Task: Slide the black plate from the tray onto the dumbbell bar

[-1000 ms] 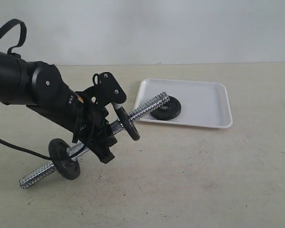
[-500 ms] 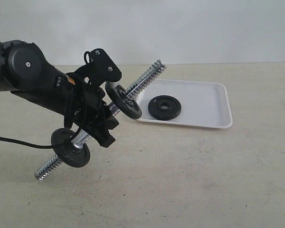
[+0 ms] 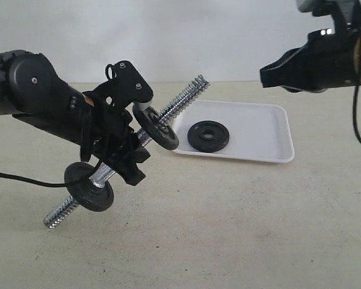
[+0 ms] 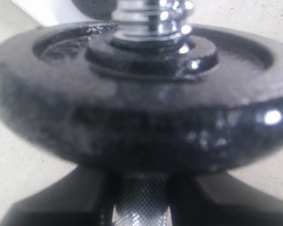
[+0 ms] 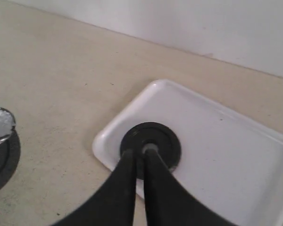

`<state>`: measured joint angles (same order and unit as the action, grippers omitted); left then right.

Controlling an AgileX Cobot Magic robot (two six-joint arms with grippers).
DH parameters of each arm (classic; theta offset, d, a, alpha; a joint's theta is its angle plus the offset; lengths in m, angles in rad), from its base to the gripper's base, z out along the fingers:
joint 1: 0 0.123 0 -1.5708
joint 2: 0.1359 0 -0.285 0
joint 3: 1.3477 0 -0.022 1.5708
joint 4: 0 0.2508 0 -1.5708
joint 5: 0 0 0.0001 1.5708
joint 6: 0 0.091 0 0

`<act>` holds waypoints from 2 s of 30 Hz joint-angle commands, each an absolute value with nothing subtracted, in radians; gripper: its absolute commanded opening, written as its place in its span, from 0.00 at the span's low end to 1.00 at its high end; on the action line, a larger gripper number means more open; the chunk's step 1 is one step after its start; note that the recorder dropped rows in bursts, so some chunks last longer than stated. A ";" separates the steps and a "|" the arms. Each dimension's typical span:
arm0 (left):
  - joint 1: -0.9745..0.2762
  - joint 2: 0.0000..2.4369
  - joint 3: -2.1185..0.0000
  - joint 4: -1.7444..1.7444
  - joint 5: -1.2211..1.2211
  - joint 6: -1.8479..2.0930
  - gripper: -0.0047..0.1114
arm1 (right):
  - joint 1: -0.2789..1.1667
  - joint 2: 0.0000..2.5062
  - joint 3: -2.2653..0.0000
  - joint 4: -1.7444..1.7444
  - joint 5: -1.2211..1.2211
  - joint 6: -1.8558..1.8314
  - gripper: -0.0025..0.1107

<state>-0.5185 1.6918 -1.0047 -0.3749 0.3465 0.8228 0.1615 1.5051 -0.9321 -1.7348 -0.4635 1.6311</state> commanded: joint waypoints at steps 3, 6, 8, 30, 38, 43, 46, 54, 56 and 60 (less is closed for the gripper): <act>-0.439 1.606 -1.037 -0.402 0.244 0.831 0.08 | 0.296 1.644 -1.005 -1.744 -0.472 1.647 0.20; -0.407 1.577 -1.037 -0.401 0.248 0.831 0.08 | 0.311 1.680 -1.020 -1.744 -0.469 1.676 0.61; -0.392 1.554 -1.037 -0.401 0.264 0.831 0.08 | 0.311 1.704 -1.030 -1.744 -0.444 1.784 0.96; -0.380 1.538 -1.029 -0.411 0.396 0.870 0.08 | 0.408 1.938 -1.219 -1.744 -0.219 1.880 0.94; -0.380 1.538 -1.029 -0.411 0.401 0.870 0.08 | 0.408 1.964 -1.218 -1.744 -0.317 1.834 0.94; -0.380 1.538 -1.029 -0.411 0.405 0.870 0.08 | 0.408 1.963 -1.229 -1.744 -0.330 1.434 0.94; -0.380 1.538 -1.029 -0.411 0.412 0.870 0.08 | 0.408 1.963 -1.229 -1.744 -0.327 1.067 0.94; -0.380 1.538 -1.029 -0.411 0.421 0.870 0.08 | 0.419 1.963 -1.235 -1.744 0.420 0.775 0.94; -0.380 1.538 -1.029 -0.411 0.421 0.870 0.08 | 0.419 1.963 -1.239 -1.717 0.607 0.776 0.94; -0.380 1.538 -1.029 -0.411 0.421 0.870 0.08 | 0.406 1.963 -1.276 -1.397 0.825 0.654 0.94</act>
<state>-0.3789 1.5957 -1.0032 -0.3709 0.5211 0.8709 0.4192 1.9706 -1.2490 -1.6147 0.6744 0.7540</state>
